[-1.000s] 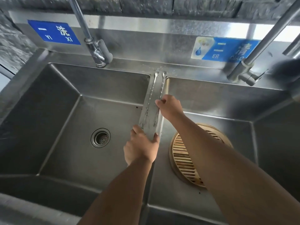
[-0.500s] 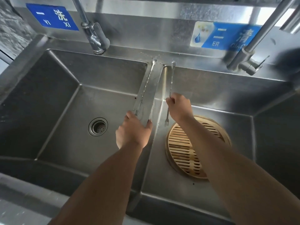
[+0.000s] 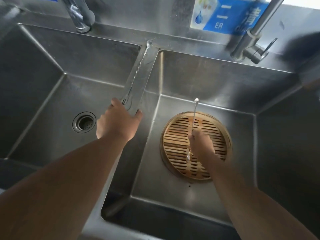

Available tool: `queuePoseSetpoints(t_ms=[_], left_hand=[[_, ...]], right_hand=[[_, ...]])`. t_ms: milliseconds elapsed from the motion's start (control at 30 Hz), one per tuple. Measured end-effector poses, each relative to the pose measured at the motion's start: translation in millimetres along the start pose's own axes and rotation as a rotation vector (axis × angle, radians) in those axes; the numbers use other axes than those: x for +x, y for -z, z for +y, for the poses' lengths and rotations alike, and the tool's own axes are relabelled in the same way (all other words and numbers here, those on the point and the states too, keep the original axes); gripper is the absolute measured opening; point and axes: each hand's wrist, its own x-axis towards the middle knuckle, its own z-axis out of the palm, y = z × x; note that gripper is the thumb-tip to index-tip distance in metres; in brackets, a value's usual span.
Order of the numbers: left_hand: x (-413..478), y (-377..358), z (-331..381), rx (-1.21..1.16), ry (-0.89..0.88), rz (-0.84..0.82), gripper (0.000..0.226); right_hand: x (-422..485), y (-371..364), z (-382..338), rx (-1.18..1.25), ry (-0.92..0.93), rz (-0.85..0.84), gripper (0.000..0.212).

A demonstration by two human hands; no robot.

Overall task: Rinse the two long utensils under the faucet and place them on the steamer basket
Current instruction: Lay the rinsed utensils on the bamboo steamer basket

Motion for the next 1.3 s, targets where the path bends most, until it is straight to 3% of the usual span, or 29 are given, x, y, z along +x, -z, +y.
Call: queuePoseSetpoints(t_ms=[200,367,1067,1300], left_hand=[[1,0,0,0.001,0.001,0.006,0.056],[1,1,0,-0.012,0.001,0.003,0.054],[2,3,1,0.004,0.013,0.003,0.057],[3,1,0,0.006,0.010,0.005,0.060]], right_hand=[[-8,-18,25,-0.026,-0.071,-0.067,0.011],[-4,-33,42,0.089,-0.167,-0.032,0.018],[-1,-28,53,-0.107,-0.182,-0.189,0.017],[1,-26,54,-0.110,-0.264,-0.147,0.020]])
